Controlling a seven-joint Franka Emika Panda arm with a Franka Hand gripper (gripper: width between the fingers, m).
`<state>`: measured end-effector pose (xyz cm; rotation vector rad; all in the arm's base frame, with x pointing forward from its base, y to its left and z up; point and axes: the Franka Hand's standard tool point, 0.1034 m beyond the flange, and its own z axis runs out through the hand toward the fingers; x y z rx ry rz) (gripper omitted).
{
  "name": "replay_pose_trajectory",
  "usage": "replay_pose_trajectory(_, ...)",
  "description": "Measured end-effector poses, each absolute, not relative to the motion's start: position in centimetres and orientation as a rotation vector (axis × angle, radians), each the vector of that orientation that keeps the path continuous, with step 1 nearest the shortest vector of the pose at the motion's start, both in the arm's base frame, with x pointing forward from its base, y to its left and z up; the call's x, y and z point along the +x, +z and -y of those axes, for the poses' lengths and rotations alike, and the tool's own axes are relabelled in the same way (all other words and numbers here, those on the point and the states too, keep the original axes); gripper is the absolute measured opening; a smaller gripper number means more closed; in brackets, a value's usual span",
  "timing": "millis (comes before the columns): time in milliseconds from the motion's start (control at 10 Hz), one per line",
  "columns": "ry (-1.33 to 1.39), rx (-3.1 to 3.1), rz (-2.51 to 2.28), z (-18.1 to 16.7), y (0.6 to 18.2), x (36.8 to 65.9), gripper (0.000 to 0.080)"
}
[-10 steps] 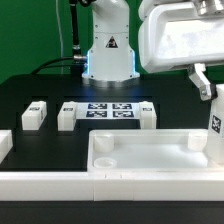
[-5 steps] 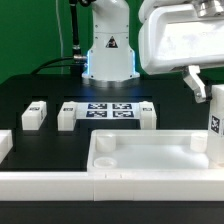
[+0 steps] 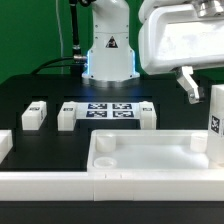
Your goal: Assemble desk
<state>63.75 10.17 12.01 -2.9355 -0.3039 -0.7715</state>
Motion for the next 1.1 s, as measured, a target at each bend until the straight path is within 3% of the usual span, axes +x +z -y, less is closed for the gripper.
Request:
replay_pose_trajectory(200,-0.758,-2.938,0.305,-10.2,12.1,63.8,0.0649)
replay_pose_trajectory(600,-0.615,-2.958,0.321,-10.2,14.2,65.2,0.0649)
replay_pose_trajectory(1100,-0.041,-2.971,0.289,-10.4,12.2,64.6,0.0649)
